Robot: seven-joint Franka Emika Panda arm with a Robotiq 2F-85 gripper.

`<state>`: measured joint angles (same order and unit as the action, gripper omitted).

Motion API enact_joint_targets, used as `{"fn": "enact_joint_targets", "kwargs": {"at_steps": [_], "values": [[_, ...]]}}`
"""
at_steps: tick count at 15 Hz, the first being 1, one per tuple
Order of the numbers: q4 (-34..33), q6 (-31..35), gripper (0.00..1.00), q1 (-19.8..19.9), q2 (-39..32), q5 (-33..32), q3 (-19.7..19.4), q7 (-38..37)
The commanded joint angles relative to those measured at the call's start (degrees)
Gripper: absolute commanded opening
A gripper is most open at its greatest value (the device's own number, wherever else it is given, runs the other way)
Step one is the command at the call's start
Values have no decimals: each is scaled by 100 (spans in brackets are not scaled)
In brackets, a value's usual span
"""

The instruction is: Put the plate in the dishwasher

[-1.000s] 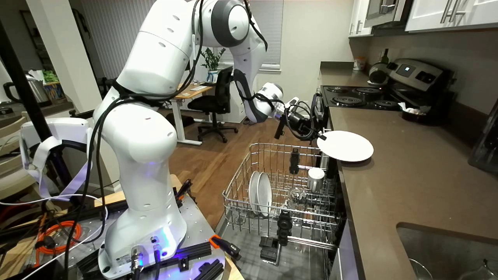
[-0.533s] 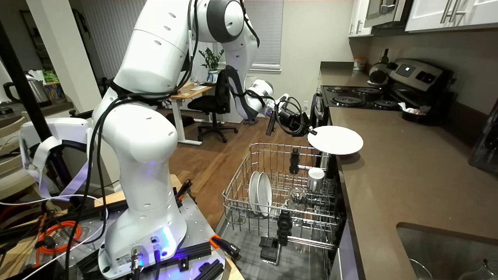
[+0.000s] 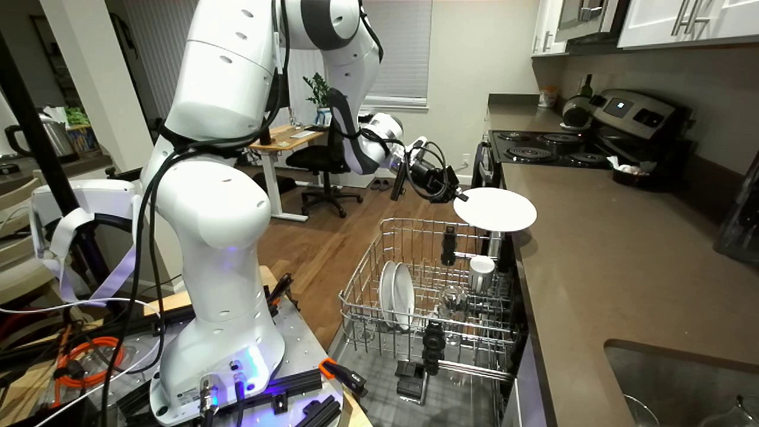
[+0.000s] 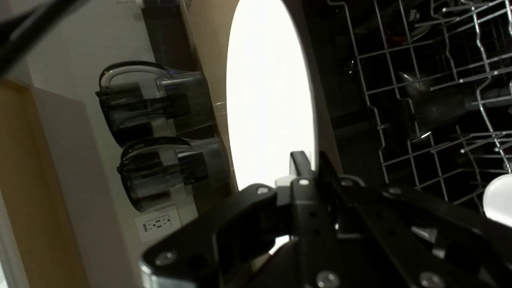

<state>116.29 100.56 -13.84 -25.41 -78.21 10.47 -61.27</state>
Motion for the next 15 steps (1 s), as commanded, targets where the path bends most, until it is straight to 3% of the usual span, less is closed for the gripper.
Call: {"fn": "enact_joint_targets", "kwargs": {"at_steps": [1,9,15], "values": [[473,-84,6,-43,554,89,127,120],[1267,386,6,-11,1319,455,493,440],[1755,1365,6,59,1948,1041,511,1185]]}}
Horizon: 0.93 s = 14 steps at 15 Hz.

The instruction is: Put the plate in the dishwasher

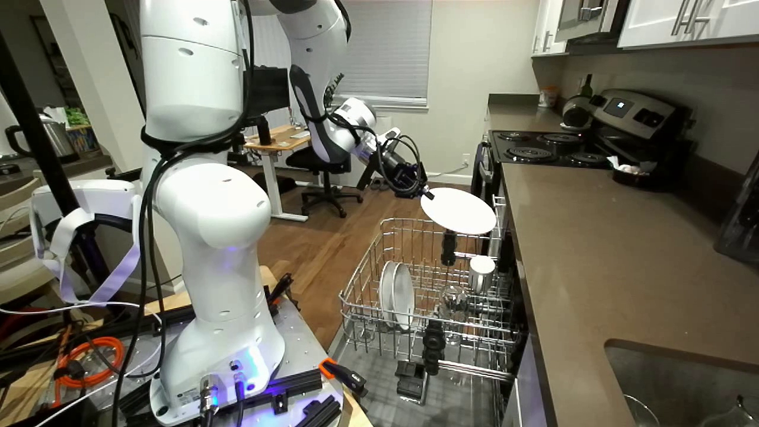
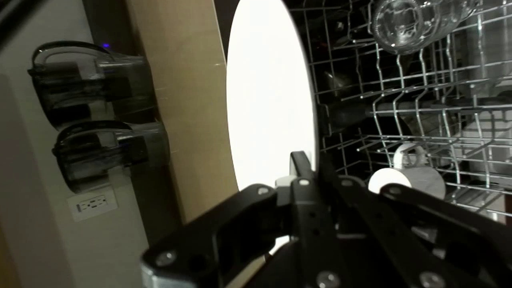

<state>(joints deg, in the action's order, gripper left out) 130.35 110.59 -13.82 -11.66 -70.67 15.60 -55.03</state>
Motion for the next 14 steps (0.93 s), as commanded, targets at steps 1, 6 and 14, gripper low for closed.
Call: {"fn": "enact_joint_targets", "kwargs": {"at_steps": [1,6,14], "values": [[407,506,6,66,673,405,-20,718],[635,1127,6,128,1179,1023,-187,1598],[824,1769,6,205,1842,3154,-538,3979]]}}
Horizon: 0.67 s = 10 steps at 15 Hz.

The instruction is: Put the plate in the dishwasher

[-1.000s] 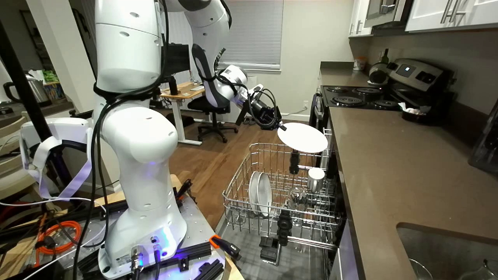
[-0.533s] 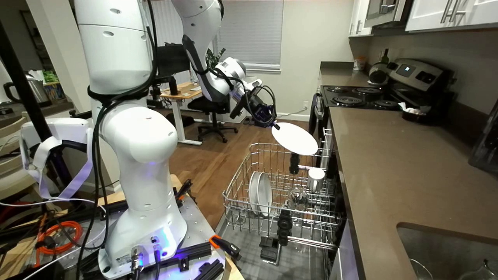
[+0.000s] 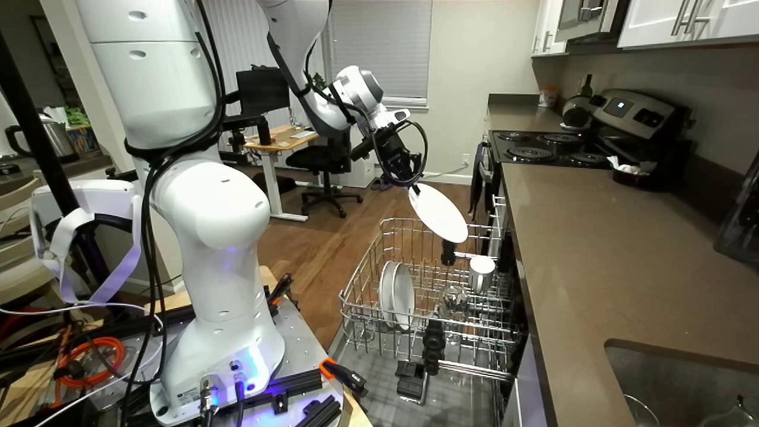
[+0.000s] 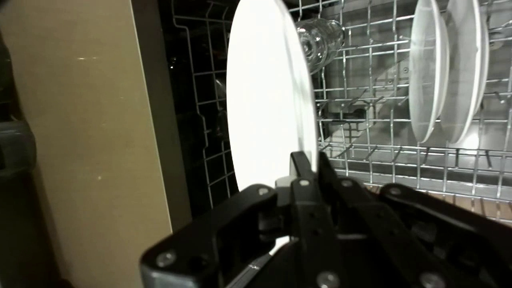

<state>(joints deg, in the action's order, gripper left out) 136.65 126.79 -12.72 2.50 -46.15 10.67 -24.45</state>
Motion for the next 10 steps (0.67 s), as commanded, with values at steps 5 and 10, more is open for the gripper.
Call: {"fn": "enact_joint_targets", "kwargs": {"at_steps": [5,10], "values": [[188,44,6,91,675,2047,-150,2166],[92,-65,6,123,753,3067,-306,3019]]}}
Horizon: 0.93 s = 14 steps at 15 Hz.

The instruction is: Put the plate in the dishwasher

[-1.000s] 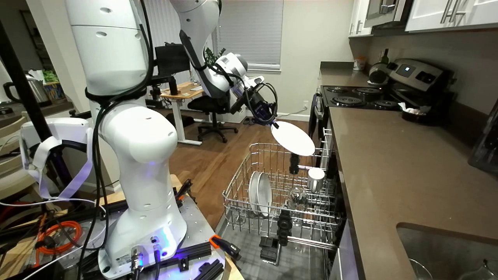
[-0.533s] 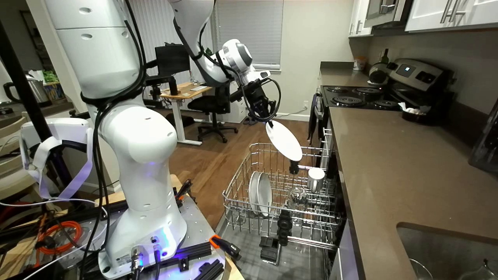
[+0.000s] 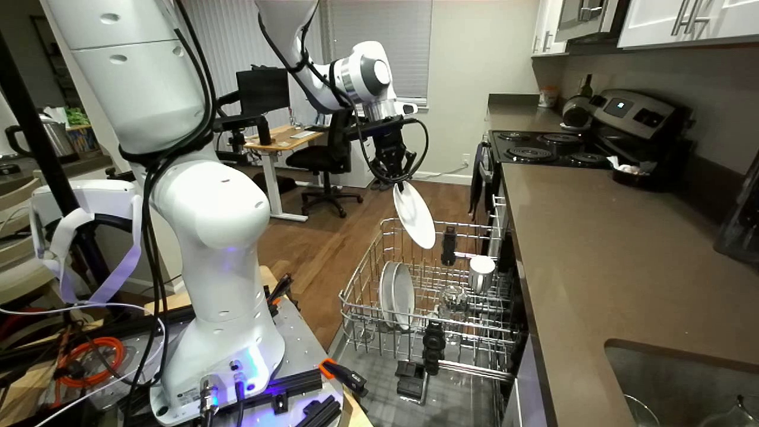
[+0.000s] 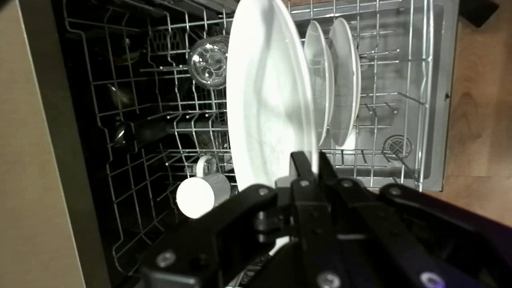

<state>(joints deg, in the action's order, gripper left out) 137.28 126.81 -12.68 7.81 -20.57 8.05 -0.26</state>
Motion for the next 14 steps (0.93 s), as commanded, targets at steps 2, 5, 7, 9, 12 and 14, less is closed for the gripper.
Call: {"fn": "enact_joint_targets", "kwargs": {"at_steps": [2,5,7,9,12,14], "values": [[-13,-104,6,152,205,804,-122,825],[-108,-55,6,332,87,689,-190,597],[-21,-6,7,336,46,670,-131,545],[-15,-6,7,389,24,663,-145,542],[-7,-6,7,367,-16,663,-101,541],[-73,30,6,357,-204,832,-129,696]]}}
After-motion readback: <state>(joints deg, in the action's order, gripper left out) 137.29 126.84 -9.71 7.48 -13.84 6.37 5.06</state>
